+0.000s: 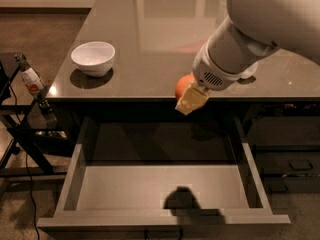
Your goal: Place orange into top drawer
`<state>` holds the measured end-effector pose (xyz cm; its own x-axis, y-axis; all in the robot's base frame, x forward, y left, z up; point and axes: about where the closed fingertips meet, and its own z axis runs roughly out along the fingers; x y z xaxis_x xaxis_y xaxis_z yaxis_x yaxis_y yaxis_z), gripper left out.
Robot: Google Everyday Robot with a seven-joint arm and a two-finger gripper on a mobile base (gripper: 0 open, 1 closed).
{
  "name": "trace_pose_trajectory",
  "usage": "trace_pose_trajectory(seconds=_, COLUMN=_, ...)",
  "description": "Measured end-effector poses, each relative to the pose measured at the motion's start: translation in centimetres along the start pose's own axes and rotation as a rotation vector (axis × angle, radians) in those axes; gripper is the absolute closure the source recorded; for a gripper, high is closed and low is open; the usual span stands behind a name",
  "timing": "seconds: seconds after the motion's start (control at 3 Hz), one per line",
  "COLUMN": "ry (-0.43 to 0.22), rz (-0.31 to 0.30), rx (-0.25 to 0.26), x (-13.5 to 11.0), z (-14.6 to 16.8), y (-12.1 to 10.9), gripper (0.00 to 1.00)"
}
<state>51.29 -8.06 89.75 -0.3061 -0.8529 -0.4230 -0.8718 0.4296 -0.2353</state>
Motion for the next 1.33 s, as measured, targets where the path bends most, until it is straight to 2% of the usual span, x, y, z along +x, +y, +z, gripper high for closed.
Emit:
trace_pose_trajectory(seconds=0.67, ry=-0.061, rz=0.096, rx=-0.105, x=1.4, z=3.6, y=4.7, gripper=1.0)
trace_pose_trajectory(seconds=1.0, ry=-0.098, rz=0.138, rx=-0.162, x=1.3, z=5.2, y=6.9, gripper=1.0)
trace_pose_trajectory(seconds=1.33, ry=-0.101, rz=0.14, rx=-0.165, x=1.3, z=5.2, y=7.0, gripper=1.0)
